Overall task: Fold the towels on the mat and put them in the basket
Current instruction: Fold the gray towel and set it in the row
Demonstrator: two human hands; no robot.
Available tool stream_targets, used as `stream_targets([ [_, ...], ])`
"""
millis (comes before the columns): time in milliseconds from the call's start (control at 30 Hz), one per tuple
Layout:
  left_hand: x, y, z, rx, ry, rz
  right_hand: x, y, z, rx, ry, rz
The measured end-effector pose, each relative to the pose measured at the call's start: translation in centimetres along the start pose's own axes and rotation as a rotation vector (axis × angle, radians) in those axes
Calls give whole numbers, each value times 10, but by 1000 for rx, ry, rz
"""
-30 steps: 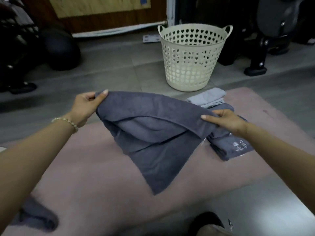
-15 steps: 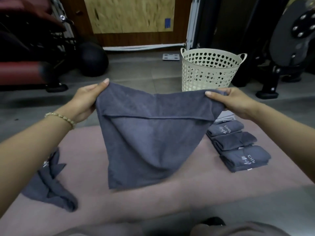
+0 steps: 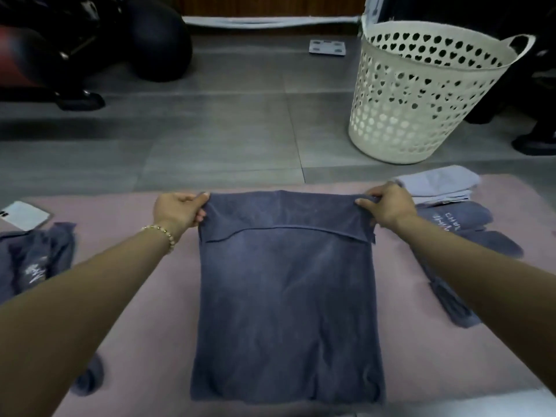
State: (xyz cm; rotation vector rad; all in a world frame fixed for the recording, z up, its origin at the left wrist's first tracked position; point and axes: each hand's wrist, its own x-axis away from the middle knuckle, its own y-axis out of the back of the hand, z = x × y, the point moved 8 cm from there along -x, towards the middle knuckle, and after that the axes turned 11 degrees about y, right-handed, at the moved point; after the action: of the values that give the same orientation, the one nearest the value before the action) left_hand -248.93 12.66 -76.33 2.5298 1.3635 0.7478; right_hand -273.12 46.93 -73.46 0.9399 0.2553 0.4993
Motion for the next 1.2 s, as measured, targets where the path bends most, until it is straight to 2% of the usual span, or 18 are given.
stream_targets([
  [100, -35, -22, 4, 115, 32, -17, -33, -35, -30, -210, -145, -51],
  [233, -75, -46, 34, 50, 73, 39, -63, -78, -64, -412, -242, -86],
  [367, -70, -59, 107, -227, 177, 113, -30, -116, -107, -237, -312, -18],
  [467, -51, -50, 191, -335, 336, 118, 35, -151, -139, -276, -385, 122],
  [533, -32, -44, 222, -510, 299, 136, 75, -162, -159, -275, -410, 163],
  [567, -23, -41, 231, -525, 280, 117, 89, -164, -166, -265, -391, 178],
  [733, 11, -42, 242, -423, 258, 198, 128, -169, -181, -296, -411, 191],
  [800, 22, -47, 242, -320, 344, 248, 131, -171, -177, -312, -430, 197],
  [933, 60, -69, 247, -102, 566, 613, 151, -183, -164, -393, -503, 349],
  [1033, 67, -62, 251, 31, 593, 680, 168, -182, -157, -496, -536, 340],
  [1100, 69, -52, 257, -25, 572, 689, 176, -178, -154, -538, -522, 353],
  [1200, 80, -41, 277, -257, 557, 703, 200, -185, -157, -556, -573, 512],
])
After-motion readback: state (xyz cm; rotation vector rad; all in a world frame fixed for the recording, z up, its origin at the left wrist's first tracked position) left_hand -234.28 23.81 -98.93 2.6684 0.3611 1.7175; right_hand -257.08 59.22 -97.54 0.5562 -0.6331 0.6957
